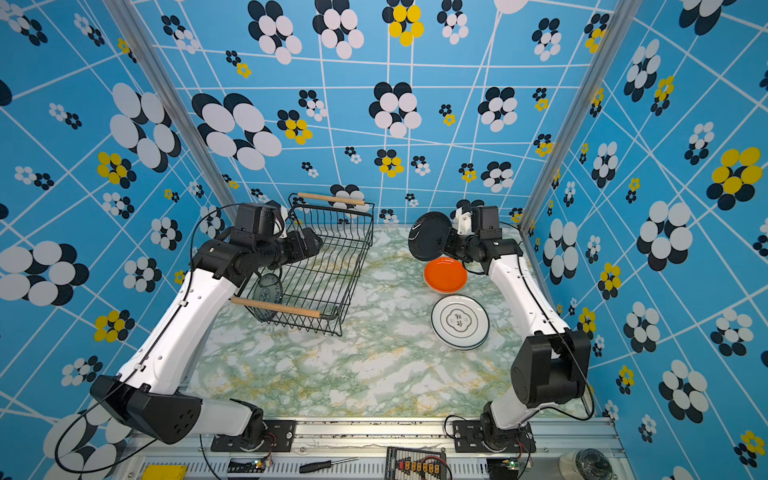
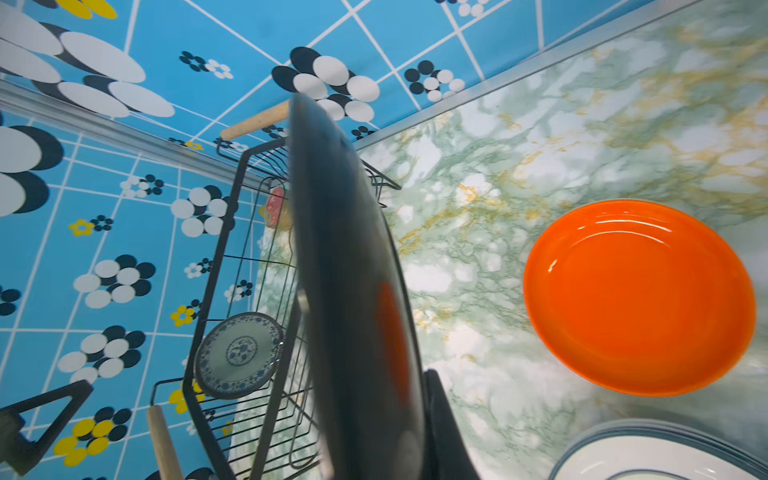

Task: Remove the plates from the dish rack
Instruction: 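Carry the dark brown plate down with the right gripper while the left gripper withdraws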

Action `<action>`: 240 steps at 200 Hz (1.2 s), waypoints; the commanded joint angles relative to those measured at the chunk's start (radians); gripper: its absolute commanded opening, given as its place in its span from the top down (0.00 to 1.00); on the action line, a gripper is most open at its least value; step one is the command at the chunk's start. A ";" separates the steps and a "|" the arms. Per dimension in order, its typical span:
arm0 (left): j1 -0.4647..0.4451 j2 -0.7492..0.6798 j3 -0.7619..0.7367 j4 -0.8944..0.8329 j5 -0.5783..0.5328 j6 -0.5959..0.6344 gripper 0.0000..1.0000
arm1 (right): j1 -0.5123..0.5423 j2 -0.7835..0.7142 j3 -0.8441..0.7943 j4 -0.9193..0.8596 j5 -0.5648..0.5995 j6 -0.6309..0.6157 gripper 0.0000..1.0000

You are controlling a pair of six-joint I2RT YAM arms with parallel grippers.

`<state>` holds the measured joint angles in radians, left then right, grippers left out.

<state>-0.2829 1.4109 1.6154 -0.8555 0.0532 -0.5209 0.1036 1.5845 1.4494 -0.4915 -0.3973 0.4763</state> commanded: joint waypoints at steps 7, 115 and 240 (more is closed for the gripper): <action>0.049 -0.014 -0.032 -0.117 -0.077 0.091 0.01 | -0.042 -0.022 -0.030 -0.043 0.115 -0.059 1.00; 0.062 0.056 -0.055 -0.316 -0.368 0.112 0.01 | -0.070 0.153 -0.019 -0.130 0.375 -0.076 1.00; 0.080 0.029 -0.130 -0.257 -0.366 0.110 0.01 | -0.092 0.301 -0.030 -0.065 0.184 0.011 0.96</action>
<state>-0.2153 1.4399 1.5040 -1.1141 -0.2939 -0.4175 0.0204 1.8603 1.4235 -0.5713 -0.1558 0.4561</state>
